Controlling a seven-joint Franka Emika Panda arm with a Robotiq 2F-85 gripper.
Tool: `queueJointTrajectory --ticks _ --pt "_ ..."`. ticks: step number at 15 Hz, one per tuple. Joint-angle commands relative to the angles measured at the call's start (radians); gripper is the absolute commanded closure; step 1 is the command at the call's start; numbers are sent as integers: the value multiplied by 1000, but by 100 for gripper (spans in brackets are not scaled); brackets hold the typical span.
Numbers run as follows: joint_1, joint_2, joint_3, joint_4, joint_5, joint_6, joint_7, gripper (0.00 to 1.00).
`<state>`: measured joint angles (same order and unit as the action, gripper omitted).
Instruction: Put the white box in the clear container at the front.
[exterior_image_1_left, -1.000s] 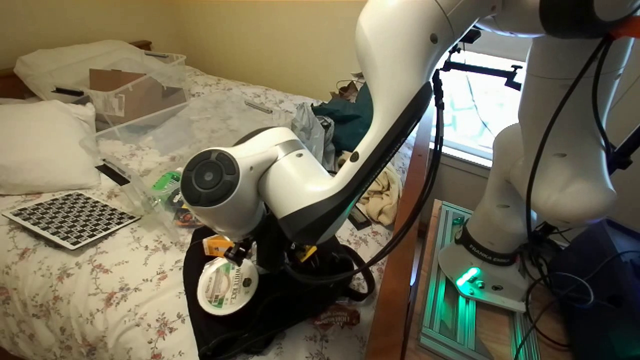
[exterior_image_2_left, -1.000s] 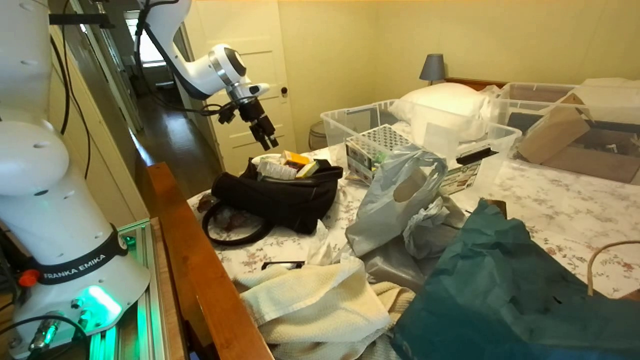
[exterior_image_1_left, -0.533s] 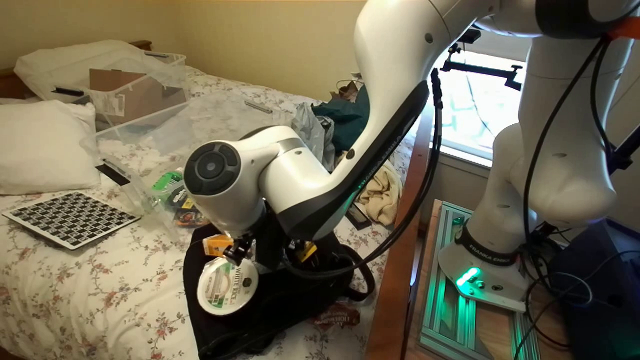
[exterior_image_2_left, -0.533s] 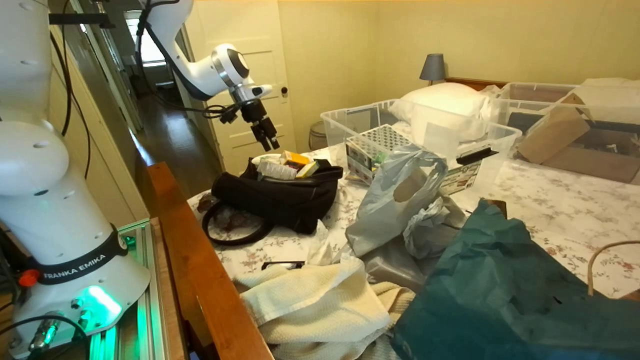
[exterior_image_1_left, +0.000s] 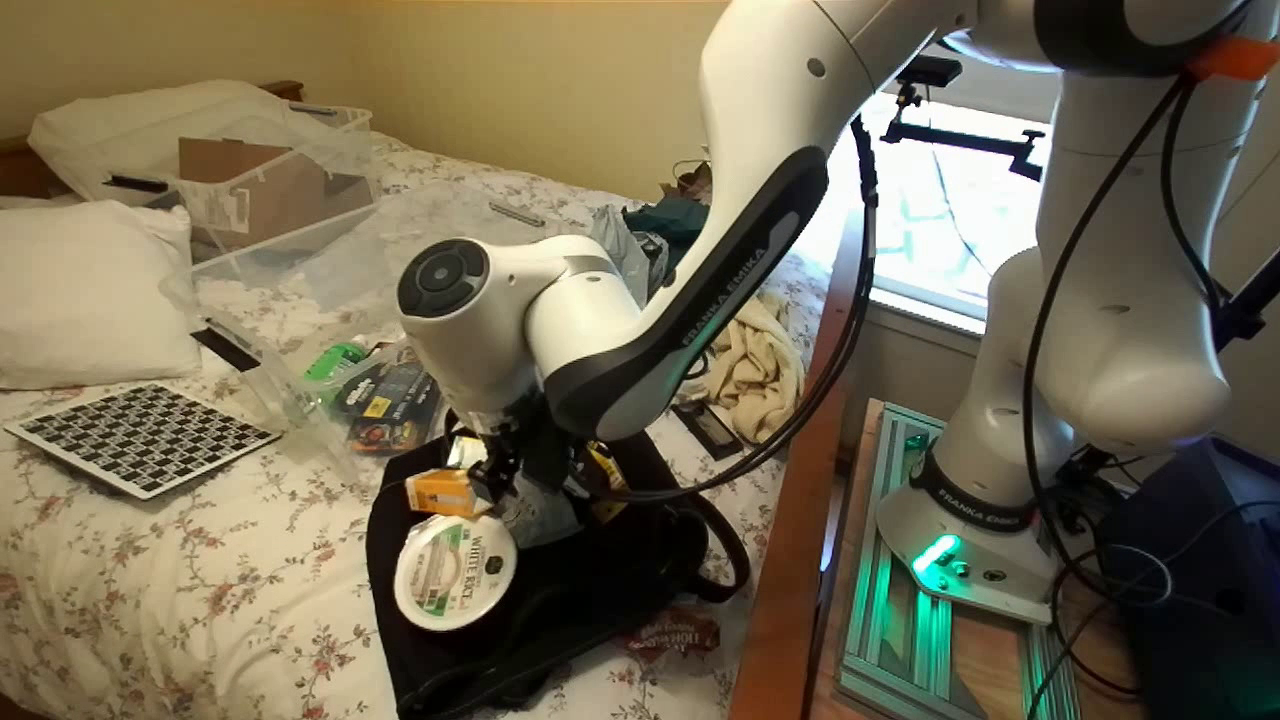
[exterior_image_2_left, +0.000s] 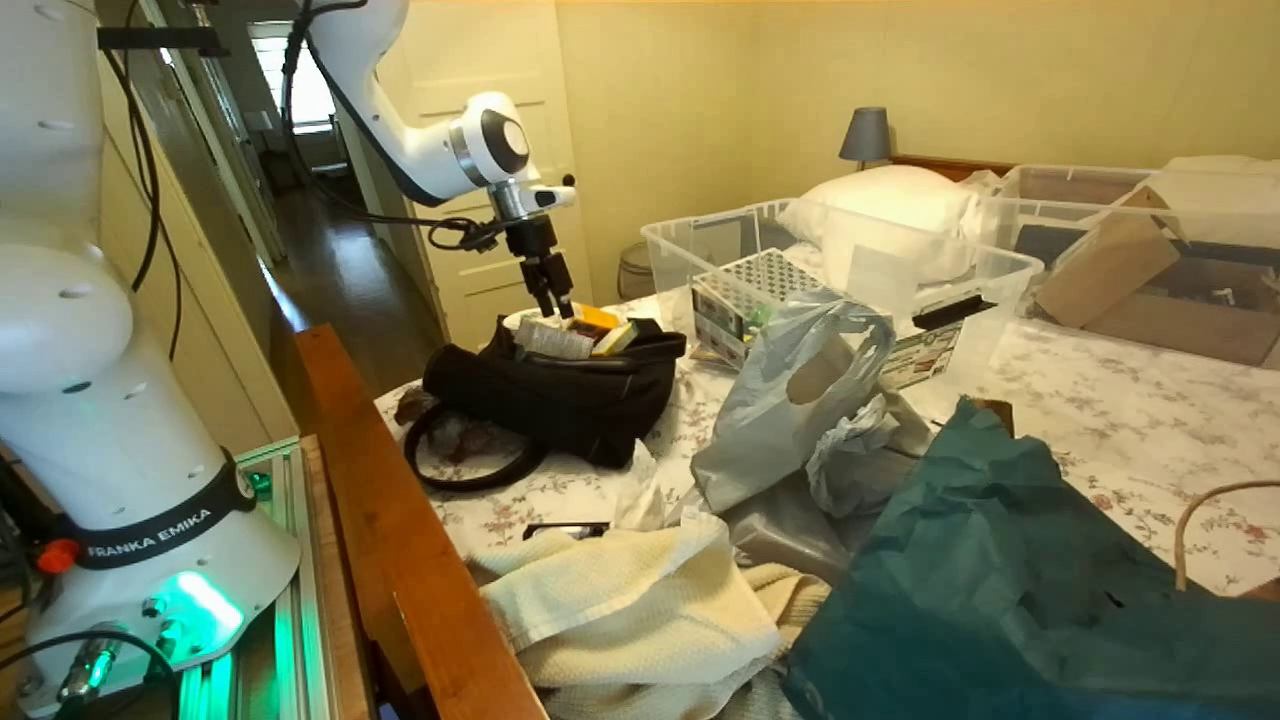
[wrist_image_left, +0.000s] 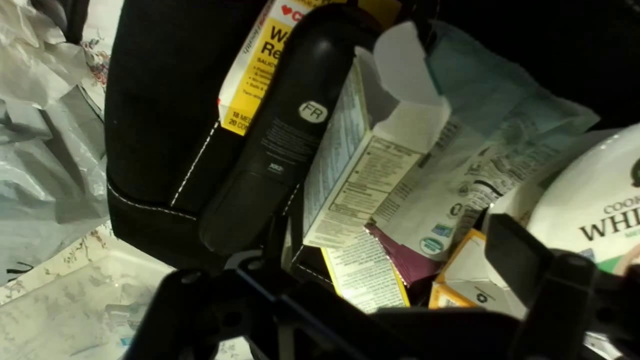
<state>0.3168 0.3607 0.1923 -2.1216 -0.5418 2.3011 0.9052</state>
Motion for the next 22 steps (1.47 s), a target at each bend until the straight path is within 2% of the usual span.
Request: queueJointTrajectory --ticks 1,2,4,6,7,8,9,11,12,13,17,19,20,22 --pt "0 0 -27 0 97 -17 -83 0" --pt "-1 3 -32 2 118 -16 -102 7" --pt "0 10 -42 6 149 -19 -127 34" --pt "3 20 -52 10 167 -19 -140 48" --pt "3 28 -55 11 175 -12 -145 27" --pt "7 35 -60 13 178 -14 -141 18" --pt "7 42 -62 14 184 -14 -145 16" --pt "10 54 -69 18 187 -15 -139 49" --pt "16 60 -75 21 181 -22 -125 50" --pt "16 65 -76 22 184 -21 -128 56" --pt "20 58 -85 11 189 -20 -111 86" --pt "24 40 -91 -4 186 -20 -92 97" --pt "27 29 -93 -13 184 -18 -80 94" --pt "36 3 -96 -34 174 -15 -44 93"
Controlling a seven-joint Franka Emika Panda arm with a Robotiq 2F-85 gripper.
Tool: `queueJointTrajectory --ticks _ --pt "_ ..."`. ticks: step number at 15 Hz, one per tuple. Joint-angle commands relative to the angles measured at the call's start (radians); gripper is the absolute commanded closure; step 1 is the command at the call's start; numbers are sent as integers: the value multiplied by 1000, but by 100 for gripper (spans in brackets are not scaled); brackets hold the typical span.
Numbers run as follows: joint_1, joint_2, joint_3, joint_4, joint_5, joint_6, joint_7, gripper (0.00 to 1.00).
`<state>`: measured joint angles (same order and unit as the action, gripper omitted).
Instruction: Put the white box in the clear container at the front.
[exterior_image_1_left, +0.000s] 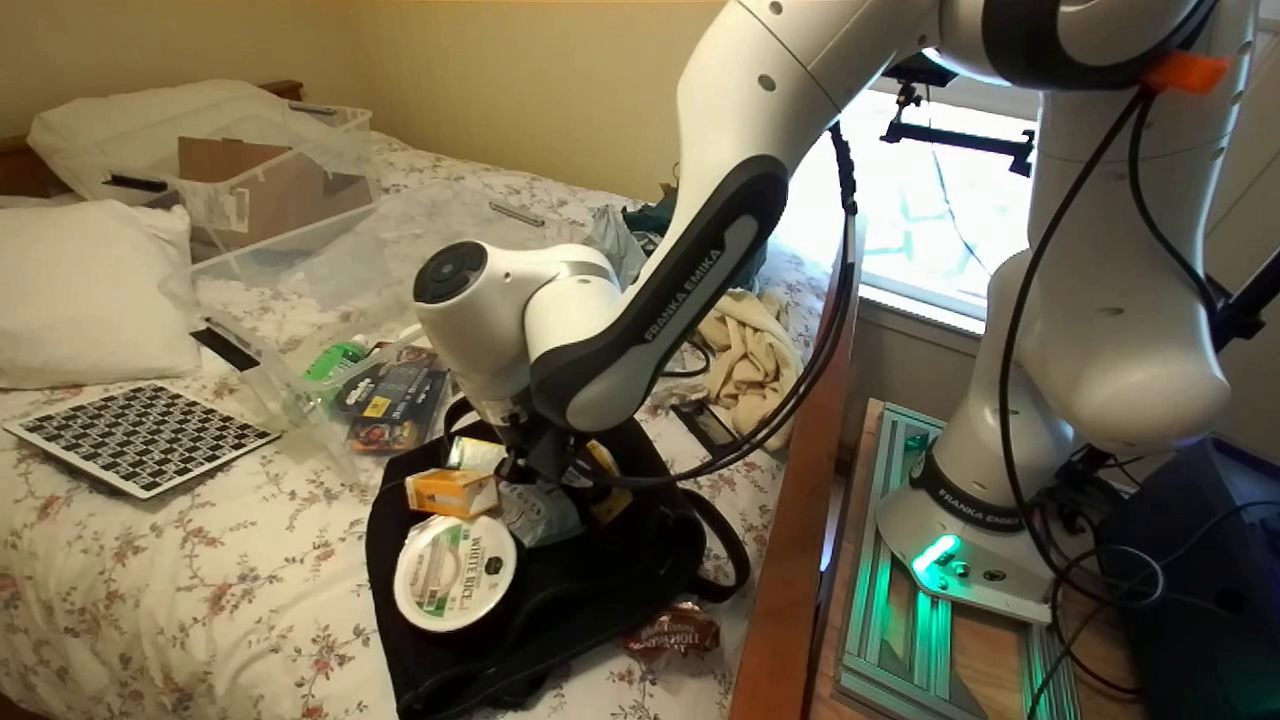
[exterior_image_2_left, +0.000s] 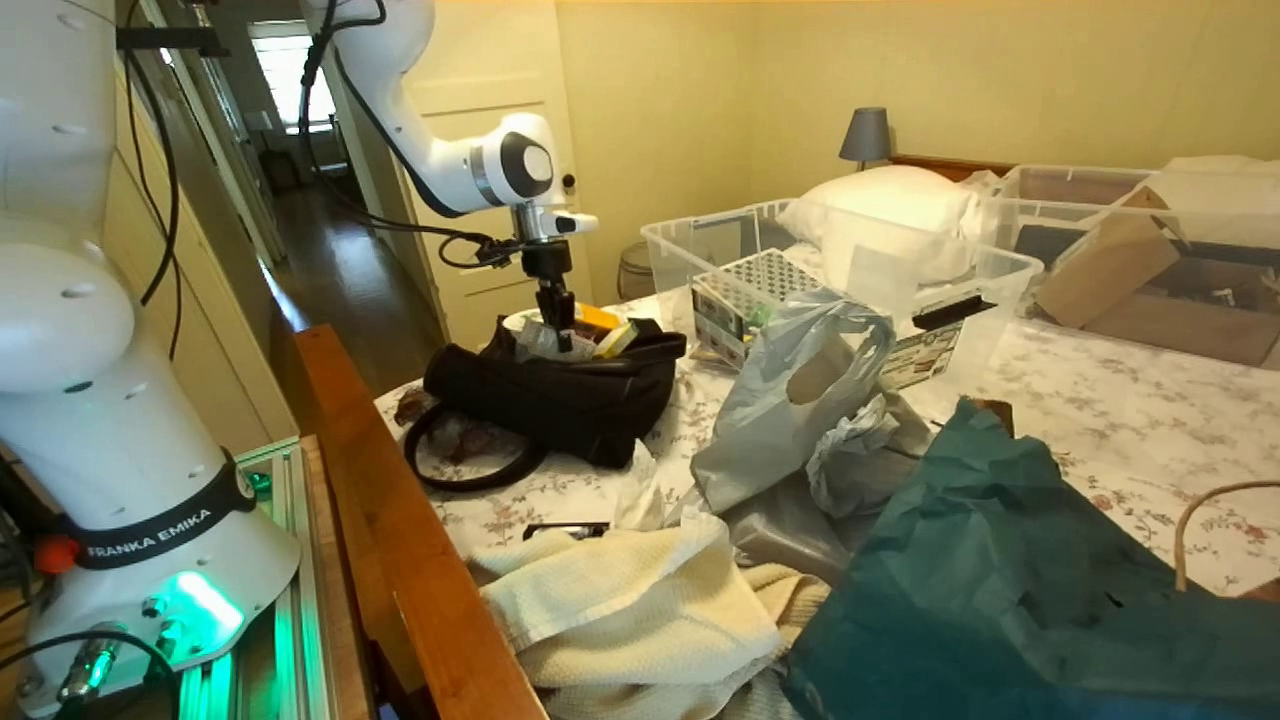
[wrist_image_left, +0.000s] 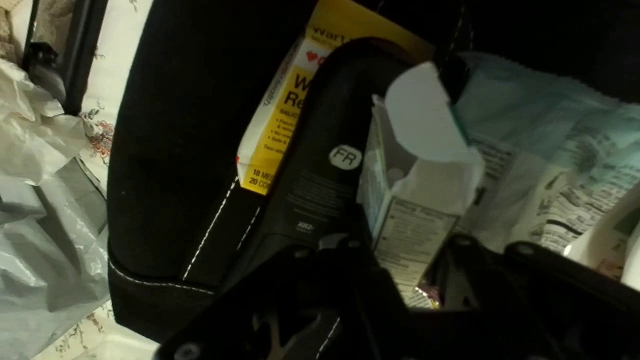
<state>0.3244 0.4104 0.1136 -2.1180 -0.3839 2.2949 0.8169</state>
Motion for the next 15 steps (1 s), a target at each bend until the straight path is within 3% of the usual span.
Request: queueJointTrajectory --ticks 1,7,11,15 --pt "34 -58 -19 -46 10 -9 64 93" --pt "57 -201 -35 -137 -82 -2 237 93" --pt "25 -276 -34 -148 -192 -3 322 93" --pt "-29 -311 -27 -120 -312 20 316 93"
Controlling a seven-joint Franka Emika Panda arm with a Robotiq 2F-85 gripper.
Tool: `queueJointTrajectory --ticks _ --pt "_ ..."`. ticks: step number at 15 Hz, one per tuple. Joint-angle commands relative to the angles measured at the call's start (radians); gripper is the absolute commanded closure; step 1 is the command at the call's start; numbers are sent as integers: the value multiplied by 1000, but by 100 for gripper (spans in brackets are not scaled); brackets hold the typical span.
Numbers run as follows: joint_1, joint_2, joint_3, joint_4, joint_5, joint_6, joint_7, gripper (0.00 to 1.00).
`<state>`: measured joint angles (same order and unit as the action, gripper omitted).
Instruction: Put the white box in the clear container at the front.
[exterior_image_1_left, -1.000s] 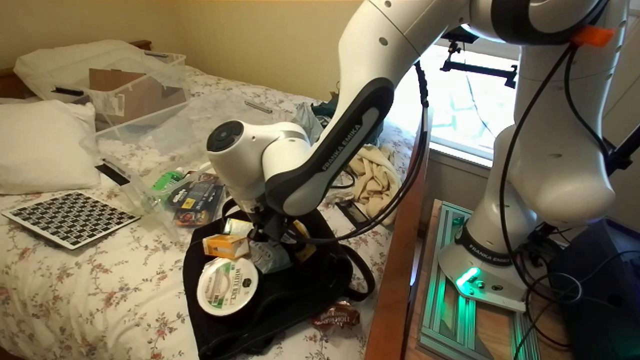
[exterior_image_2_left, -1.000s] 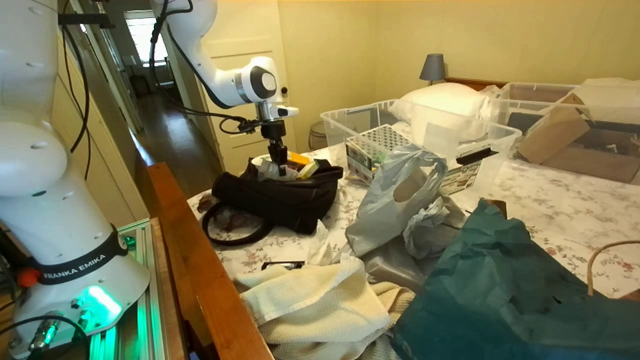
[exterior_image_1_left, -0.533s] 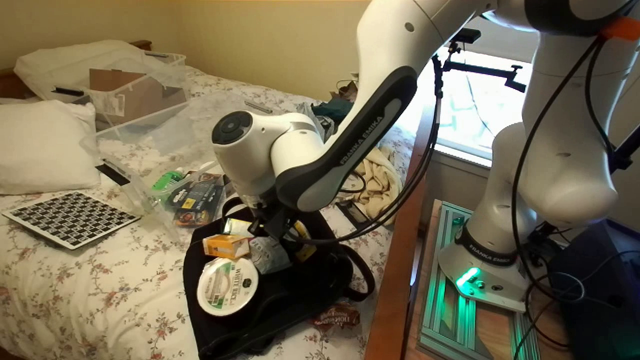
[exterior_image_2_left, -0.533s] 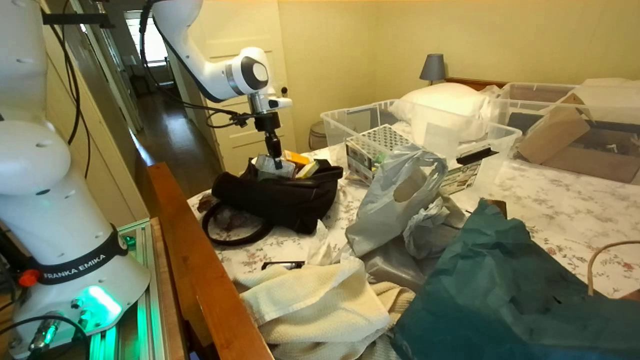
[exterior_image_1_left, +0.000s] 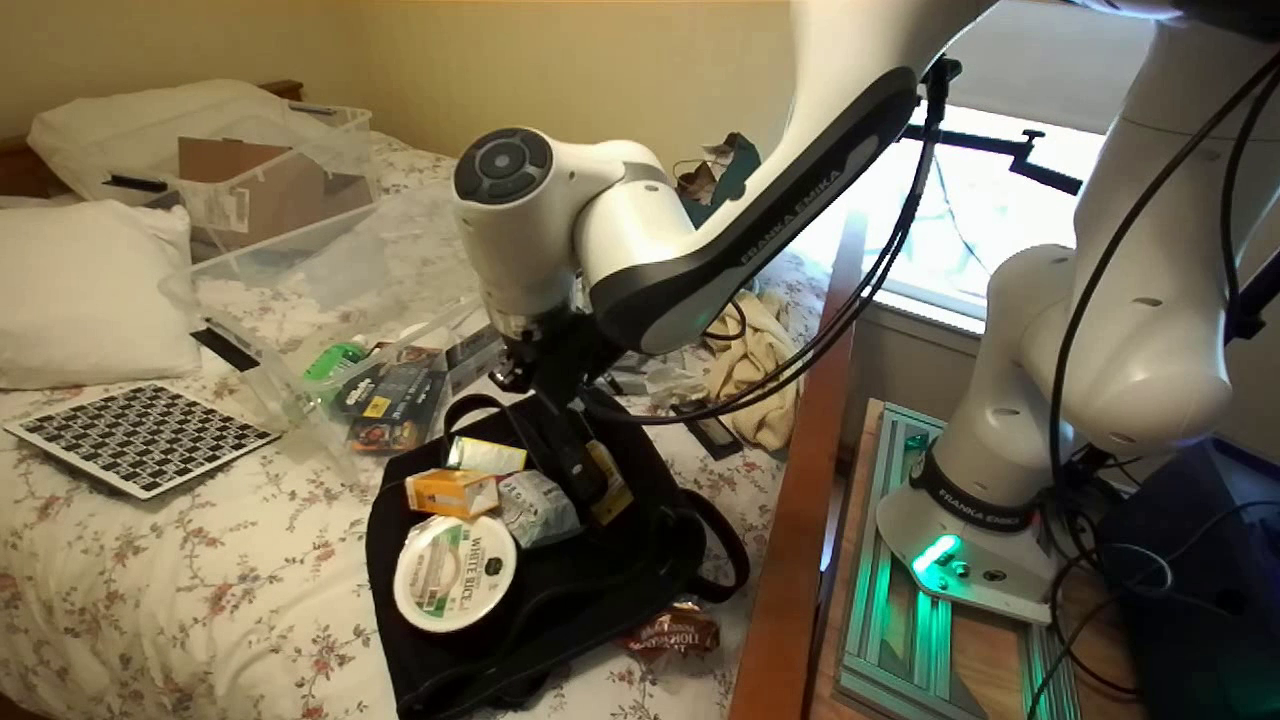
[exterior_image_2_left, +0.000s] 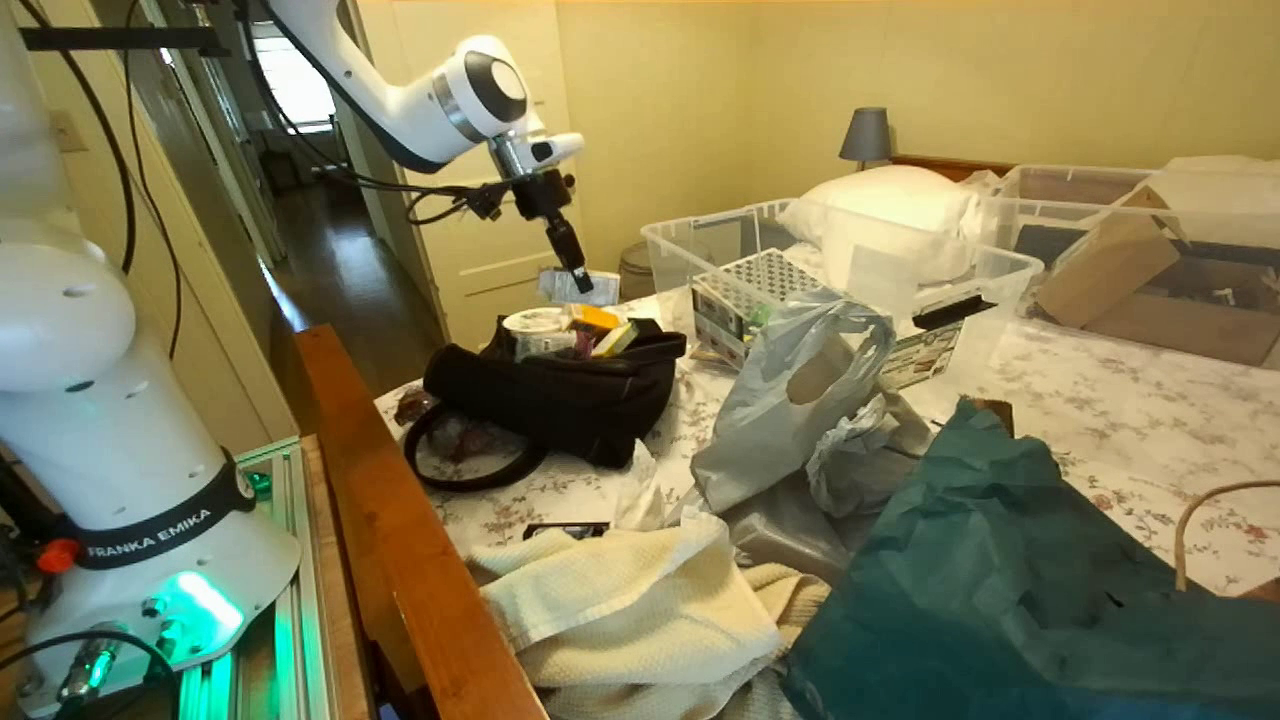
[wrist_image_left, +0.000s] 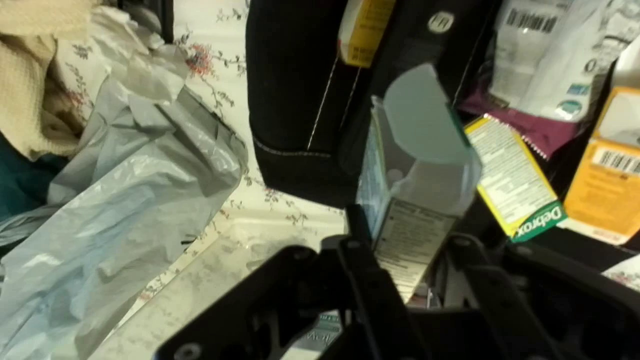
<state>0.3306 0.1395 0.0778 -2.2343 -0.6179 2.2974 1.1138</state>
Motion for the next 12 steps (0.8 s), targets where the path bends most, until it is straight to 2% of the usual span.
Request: queueJointTrajectory --ticks 1,2,3,11,12 --pt "-49 -44 11 9 -86 16 4 93" --pt "-60 -44 12 25 -96 5 4 93" --pt "-62 -30 27 13 -59 3 0 73" --pt "-77 -38 28 25 -72 3 -3 73" --pt "-77 -38 28 25 -72 3 -3 93"
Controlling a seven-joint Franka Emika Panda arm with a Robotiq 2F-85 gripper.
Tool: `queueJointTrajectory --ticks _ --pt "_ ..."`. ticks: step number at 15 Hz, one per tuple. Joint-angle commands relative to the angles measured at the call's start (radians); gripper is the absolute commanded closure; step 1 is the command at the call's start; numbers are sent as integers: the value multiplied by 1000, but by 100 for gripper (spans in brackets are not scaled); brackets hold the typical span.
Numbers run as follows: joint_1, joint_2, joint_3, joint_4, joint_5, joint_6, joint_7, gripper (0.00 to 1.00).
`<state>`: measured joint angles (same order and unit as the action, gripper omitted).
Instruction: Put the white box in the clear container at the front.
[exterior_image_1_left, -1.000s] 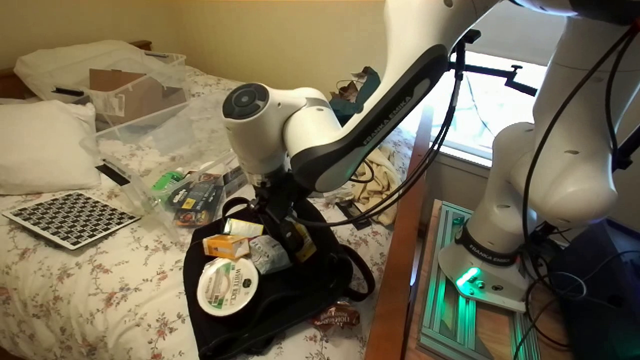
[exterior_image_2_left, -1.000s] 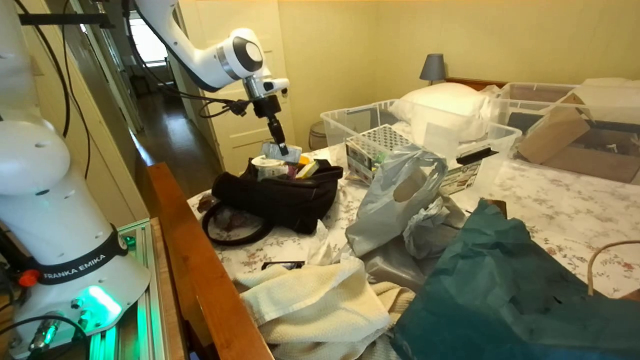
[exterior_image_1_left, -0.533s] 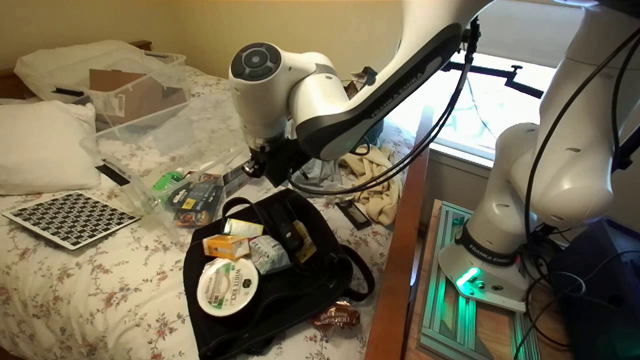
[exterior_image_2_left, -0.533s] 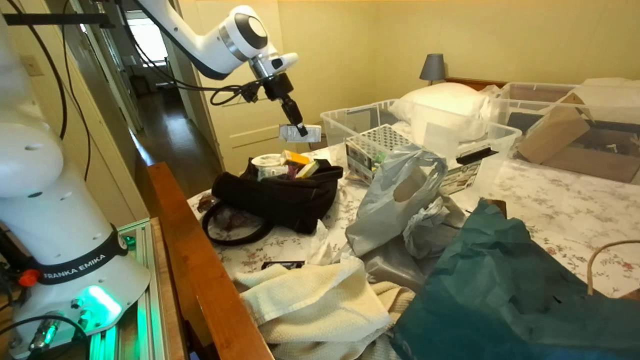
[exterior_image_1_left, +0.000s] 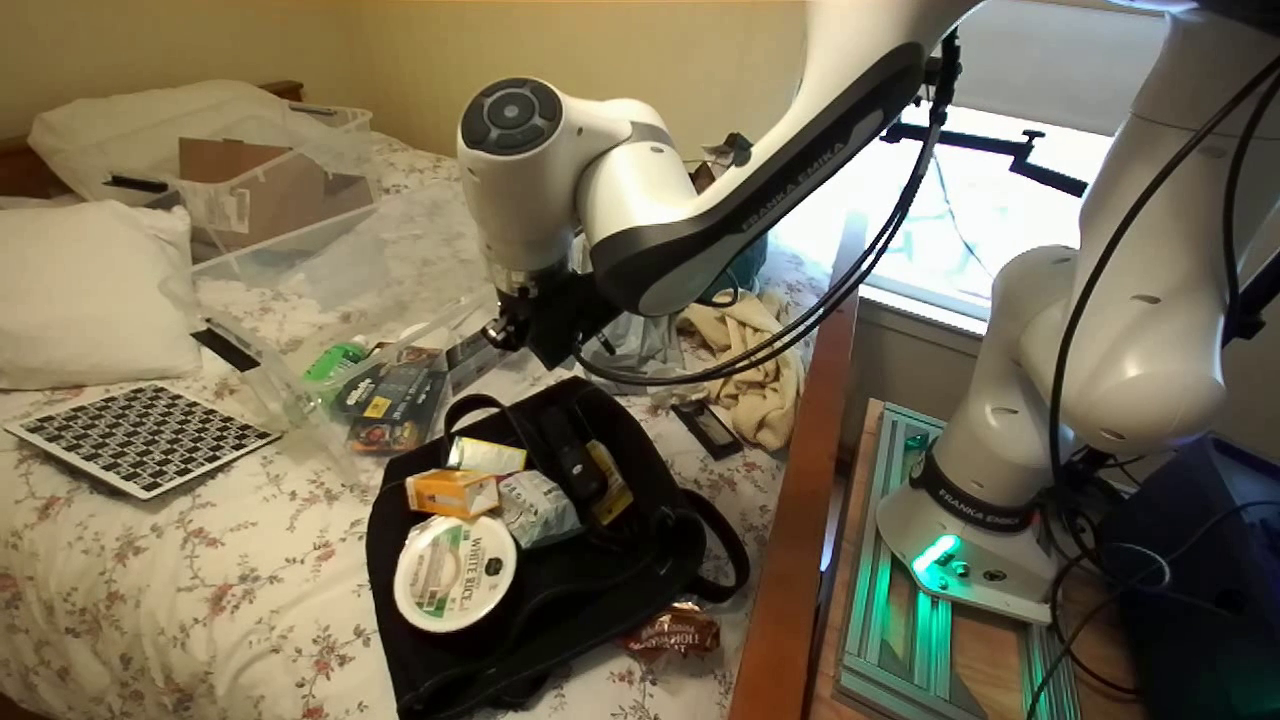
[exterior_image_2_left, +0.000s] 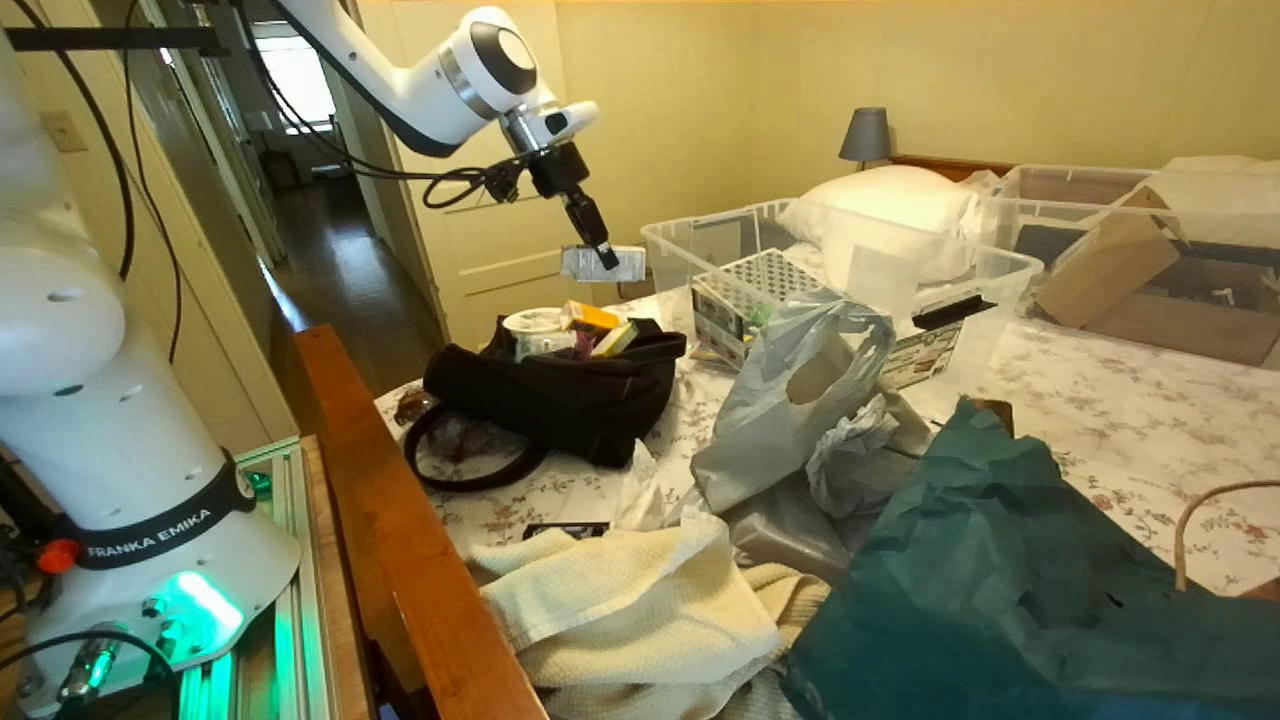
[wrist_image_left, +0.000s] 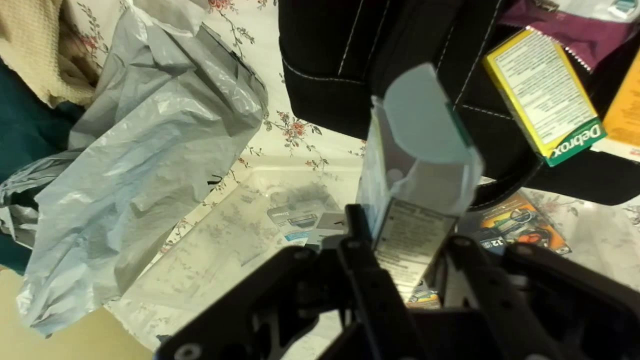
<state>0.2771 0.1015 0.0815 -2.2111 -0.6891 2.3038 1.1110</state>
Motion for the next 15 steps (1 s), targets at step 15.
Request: queueJointTrajectory --ticks 15 --pt "-148 107 -21 284 -33 113 -470 93"
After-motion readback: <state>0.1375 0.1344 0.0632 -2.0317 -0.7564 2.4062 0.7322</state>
